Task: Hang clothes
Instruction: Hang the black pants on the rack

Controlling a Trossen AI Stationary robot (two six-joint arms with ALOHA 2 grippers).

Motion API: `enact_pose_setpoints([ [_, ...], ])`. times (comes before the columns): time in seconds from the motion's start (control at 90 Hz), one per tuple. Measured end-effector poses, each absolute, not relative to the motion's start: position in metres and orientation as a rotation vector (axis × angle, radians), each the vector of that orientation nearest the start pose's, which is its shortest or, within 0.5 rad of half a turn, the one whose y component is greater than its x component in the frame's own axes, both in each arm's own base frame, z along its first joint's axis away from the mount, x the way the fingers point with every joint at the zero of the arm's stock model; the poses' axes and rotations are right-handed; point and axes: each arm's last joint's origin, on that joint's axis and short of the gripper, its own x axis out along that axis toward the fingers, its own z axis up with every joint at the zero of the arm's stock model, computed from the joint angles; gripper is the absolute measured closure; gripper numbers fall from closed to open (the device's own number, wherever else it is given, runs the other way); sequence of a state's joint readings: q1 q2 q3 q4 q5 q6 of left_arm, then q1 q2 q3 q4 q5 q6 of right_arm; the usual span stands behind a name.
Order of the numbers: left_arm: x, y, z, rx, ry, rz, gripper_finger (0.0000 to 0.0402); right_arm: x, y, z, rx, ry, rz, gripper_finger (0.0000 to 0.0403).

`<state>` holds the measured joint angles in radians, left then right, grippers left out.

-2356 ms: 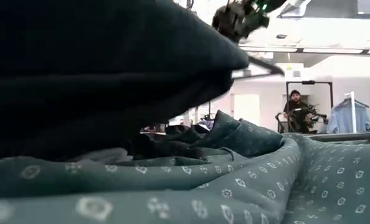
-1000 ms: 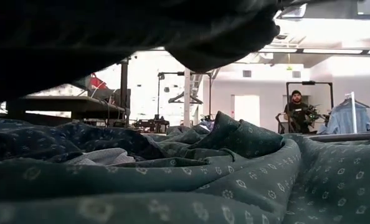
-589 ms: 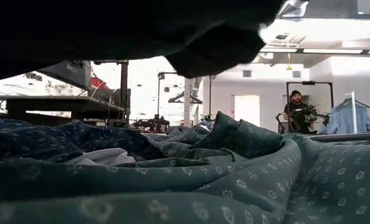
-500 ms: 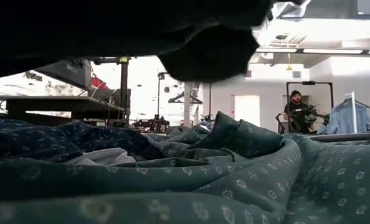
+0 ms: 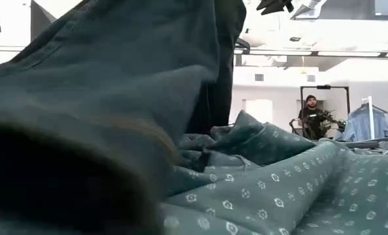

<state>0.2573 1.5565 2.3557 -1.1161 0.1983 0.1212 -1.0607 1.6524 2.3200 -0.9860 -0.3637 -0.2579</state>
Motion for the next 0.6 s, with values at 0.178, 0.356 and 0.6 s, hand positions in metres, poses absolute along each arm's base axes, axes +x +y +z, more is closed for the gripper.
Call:
enact_pose_setpoints([
  [0.178,0.228,0.067,0.555,0.124,0.315,0.107,0.0379,0.161,-0.217,0.554,-0.022,0.209,-0.532,0.0225],
  [0.356,0.226,0.079,0.566,0.156,0.207,0.160,0.0379,0.161,-0.166,0.582,-0.029,0.044,-0.314,0.0225],
  [0.6,0.221,0.091,0.574,0.177,0.121,0.120,0.0379,0.177,-0.136,0.571,-0.111,0.165,-0.156,0.0225],
])
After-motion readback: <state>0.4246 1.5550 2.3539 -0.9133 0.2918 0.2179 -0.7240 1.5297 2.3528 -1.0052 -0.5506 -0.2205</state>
